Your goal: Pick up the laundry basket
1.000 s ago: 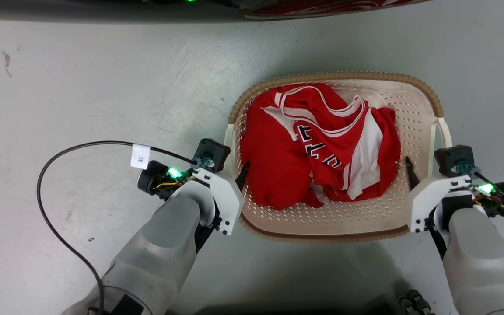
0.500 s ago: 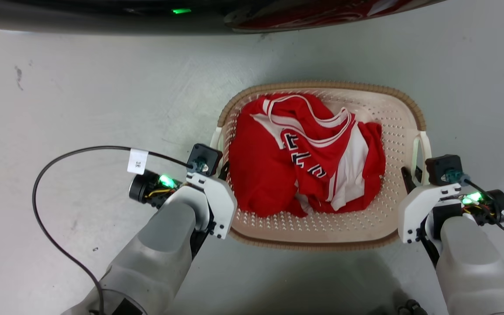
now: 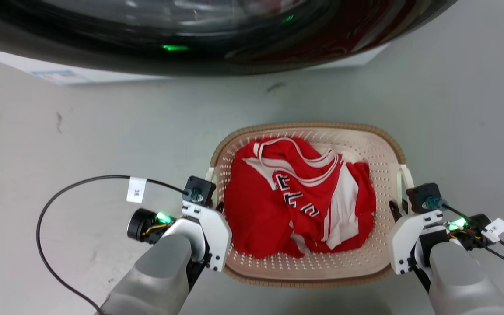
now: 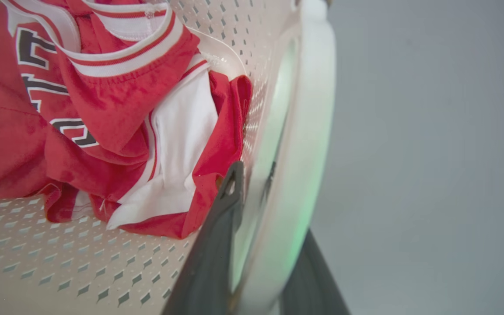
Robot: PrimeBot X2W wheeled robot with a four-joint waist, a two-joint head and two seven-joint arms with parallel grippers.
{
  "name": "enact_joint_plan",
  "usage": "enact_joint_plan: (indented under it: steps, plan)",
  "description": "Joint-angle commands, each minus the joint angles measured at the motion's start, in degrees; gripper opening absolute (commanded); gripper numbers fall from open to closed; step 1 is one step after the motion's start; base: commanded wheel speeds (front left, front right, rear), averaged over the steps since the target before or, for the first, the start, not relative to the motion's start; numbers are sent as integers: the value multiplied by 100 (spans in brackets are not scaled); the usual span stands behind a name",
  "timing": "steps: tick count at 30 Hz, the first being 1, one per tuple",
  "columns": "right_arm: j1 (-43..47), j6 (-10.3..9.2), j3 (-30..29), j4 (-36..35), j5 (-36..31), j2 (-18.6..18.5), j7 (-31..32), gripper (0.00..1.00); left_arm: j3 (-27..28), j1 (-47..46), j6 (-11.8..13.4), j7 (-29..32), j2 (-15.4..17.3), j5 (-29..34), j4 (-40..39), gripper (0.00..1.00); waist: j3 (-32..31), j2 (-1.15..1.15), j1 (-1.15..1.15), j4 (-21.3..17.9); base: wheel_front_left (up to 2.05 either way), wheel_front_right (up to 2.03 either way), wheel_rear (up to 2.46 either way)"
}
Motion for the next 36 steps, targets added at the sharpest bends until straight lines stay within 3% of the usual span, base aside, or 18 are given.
enact_joint_plan:
  steps: [1,13,27,28,36]
  plan:
    - [35,-10,104,17,-73,-2,-13,0,-63,74,-104,34,-46,-13,-24,0,-348,0,0,101,0,0,0]
    - [316,-7,990,125,632,6,295,0,-157,320,-150,367,-52,-373,93,0,-1304,0,0,377,0,0,0]
    - [405,2,3079,129,2568,9,1449,0,-367,142,-163,1223,185,-729,12,0,-2184,0,0,521,0,0,0]
    - [489,3,3519,31,3007,12,1653,0,-459,236,-163,1426,270,-838,-67,0,-2363,0,0,506,0,0,0]
    - [766,23,4535,-198,4001,22,2322,0,-700,413,-160,1924,486,-1156,-305,0,-2860,0,0,455,0,0,0]
